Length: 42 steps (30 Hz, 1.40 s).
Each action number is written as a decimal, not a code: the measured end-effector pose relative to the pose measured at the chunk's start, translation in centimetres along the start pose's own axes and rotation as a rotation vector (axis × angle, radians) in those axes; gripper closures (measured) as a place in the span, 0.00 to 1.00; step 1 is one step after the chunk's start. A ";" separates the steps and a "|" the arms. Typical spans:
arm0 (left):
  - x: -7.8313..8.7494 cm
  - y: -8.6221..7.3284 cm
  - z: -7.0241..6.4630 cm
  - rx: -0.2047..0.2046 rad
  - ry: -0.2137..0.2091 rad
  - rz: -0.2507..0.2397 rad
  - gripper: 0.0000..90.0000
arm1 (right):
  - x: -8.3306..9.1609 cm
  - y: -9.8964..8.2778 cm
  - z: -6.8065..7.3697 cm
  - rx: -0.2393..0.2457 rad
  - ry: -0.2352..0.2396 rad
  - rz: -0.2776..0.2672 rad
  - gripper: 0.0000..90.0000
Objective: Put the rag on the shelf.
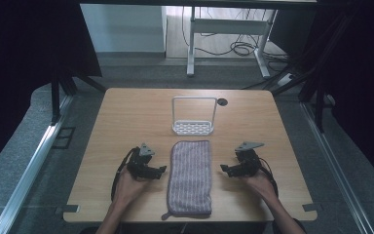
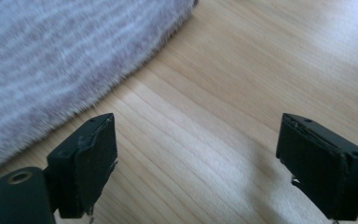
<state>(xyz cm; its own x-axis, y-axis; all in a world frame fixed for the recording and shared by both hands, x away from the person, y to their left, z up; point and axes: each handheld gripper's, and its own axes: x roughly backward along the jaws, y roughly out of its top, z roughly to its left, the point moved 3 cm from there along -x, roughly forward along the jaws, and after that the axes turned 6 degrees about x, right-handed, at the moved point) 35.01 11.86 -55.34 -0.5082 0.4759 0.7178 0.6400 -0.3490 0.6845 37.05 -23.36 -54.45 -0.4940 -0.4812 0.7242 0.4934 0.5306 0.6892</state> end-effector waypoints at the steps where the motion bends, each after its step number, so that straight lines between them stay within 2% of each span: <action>1: 0.1 0.2 0.0 -0.003 -0.001 -0.004 0.17 | 0.0 0.2 0.0 0.000 0.001 -0.002 0.14; 6: -0.1 1.3 0.0 -0.018 -0.022 -0.019 0.22 | 0.0 1.7 0.0 -0.007 0.016 -0.014 0.14; 7: -0.3 1.8 -0.1 -0.038 -0.025 -0.015 0.22 | -0.1 2.0 0.0 -0.011 0.014 -0.016 0.15; 9: -0.6 2.3 -0.3 -0.051 -0.024 -0.015 0.23 | -0.4 2.8 0.0 -0.019 0.020 -0.023 0.16; 11: -0.9 3.0 -0.6 -0.069 -0.037 -0.017 0.26 | -0.7 3.4 0.0 -0.020 0.022 -0.029 0.19; 16: -2.0 4.8 -0.8 -0.096 -0.038 -0.020 0.29 | -1.9 4.8 0.3 -0.017 0.032 -0.041 0.29; 20: -3.1 5.9 -0.5 -0.093 -0.030 -0.027 0.34 | -3.2 5.9 0.7 0.000 0.033 -0.029 0.38; 23: -4.3 6.3 -0.3 -0.082 -0.042 -0.027 0.37 | -4.2 6.2 0.9 0.000 0.031 -0.016 0.42; 26: -5.4 6.2 -0.2 -0.080 -0.032 -0.017 0.37 | -5.3 6.3 1.1 0.009 0.032 0.005 0.47; 29: -6.4 5.8 -0.2 -0.083 -0.037 0.023 0.36 | -6.1 6.2 1.3 0.013 0.032 0.022 0.50; 30: -6.5 5.7 -0.1 -0.075 -0.053 0.022 0.39 | -6.6 6.0 1.5 0.025 0.035 0.042 0.54; 31: -6.5 5.7 0.0 -0.057 -0.064 0.016 0.39 | -6.6 6.0 1.5 0.025 0.035 0.042 0.54; 32: -6.5 5.7 0.0 -0.059 -0.061 0.018 0.40 | -6.7 6.0 1.7 0.031 0.032 0.038 0.56; 33: -6.4 5.7 -0.1 -0.059 -0.066 0.020 0.43 | -6.7 5.9 1.7 0.030 0.035 0.035 0.61; 34: -6.4 5.7 -0.2 -0.060 -0.072 0.023 0.54 | -6.6 6.0 1.9 0.041 0.055 0.039 0.73; 35: -6.3 5.7 -0.4 -0.061 -0.083 0.024 0.54 | -6.6 6.0 1.9 0.041 0.055 0.039 0.73; 37: -6.2 5.6 -0.8 -0.052 -0.108 0.029 0.69 | -6.6 5.9 2.3 0.041 0.078 0.032 0.86; 38: -6.2 5.6 -0.9 -0.045 -0.122 0.030 0.84 | -6.6 5.9 2.6 0.055 0.078 0.030 0.90; 40: -6.2 5.5 -1.0 -0.029 -0.133 0.028 0.86 | -6.5 6.0 2.6 0.065 0.073 0.032 0.91; 42: -6.1 5.6 -1.1 -0.029 -0.132 0.032 0.89 | -6.4 6.1 2.8 0.086 0.055 0.032 0.93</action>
<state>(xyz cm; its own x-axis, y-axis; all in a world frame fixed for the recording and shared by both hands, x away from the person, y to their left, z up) 41.06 6.12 -55.78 -0.4064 0.5659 0.7174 0.6366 -0.3879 0.6666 41.20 -15.11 -54.97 -0.4379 -0.4993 0.7476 0.4438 0.6032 0.6628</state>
